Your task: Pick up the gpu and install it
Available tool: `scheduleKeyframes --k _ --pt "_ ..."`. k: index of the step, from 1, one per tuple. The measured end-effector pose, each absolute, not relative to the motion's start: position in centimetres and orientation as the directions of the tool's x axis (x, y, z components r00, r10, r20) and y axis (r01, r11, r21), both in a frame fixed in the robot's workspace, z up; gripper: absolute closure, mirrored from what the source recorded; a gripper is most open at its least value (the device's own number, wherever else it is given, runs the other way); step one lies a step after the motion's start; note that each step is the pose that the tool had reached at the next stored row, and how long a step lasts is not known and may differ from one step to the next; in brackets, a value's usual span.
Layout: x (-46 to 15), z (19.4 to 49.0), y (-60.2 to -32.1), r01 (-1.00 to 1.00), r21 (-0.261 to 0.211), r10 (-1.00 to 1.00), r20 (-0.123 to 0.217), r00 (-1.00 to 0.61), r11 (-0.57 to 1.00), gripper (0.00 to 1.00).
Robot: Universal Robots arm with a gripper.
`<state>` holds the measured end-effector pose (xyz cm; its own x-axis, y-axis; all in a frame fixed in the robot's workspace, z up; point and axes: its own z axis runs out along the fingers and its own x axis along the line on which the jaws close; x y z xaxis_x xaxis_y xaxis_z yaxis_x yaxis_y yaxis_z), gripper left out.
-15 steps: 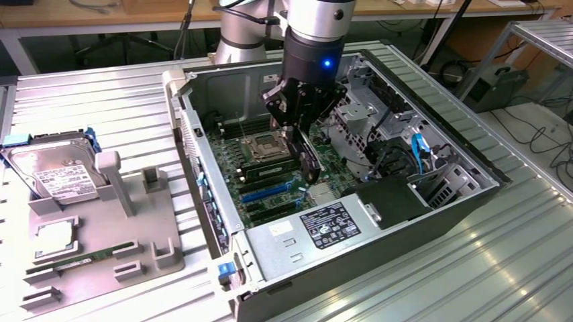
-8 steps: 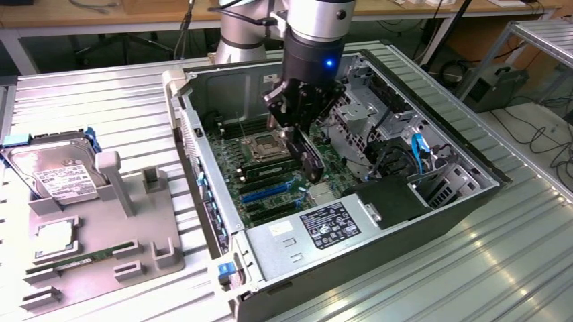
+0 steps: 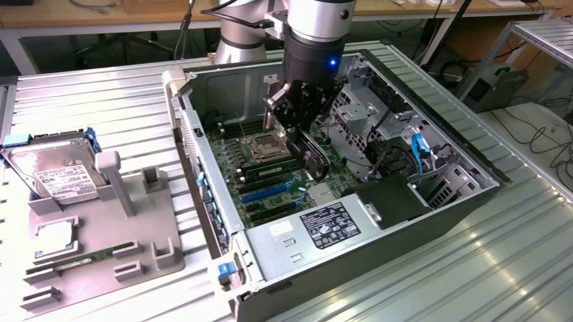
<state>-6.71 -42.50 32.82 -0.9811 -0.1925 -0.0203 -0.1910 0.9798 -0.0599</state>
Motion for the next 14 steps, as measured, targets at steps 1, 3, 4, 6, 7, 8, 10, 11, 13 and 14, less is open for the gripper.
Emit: scheduleKeyframes --k 1,3,4,6,7,8,10,11,13,14 --pt "-6.7 32.82 -42.5 -0.204 -0.06 -0.206 -0.02 -0.978 0.977 0.73" --pt "-6.7 32.82 -42.5 -0.231 -0.06 -0.232 -0.02 -0.972 0.971 0.73" --pt "-6.7 32.82 -42.5 -0.244 -0.06 -0.246 -0.02 -0.969 0.968 0.73" --pt "-6.69 32.82 -42.5 -0.27 -0.06 -0.272 -0.02 -0.962 0.961 0.73" --pt "-6.69 32.82 -42.5 -0.282 -0.06 -0.284 -0.02 -0.959 0.957 0.73" --pt "-6.68 32.82 -42.5 -0.312 -0.06 -0.313 -0.02 -0.949 0.948 0.73" --pt "-6.67 32.82 -42.5 -0.342 -0.06 -0.344 -0.02 -0.939 0.938 0.73" --pt "-6.67 32.82 -42.5 -0.356 -0.06 -0.357 -0.02 -0.934 0.933 0.73" --pt "-6.67 32.82 -42.5 -0.38 -0.06 -0.382 -0.02 -0.924 0.923 0.73" --pt "-6.67 32.82 -42.5 -0.392 -0.06 -0.394 -0.02 -0.919 0.918 0.73"
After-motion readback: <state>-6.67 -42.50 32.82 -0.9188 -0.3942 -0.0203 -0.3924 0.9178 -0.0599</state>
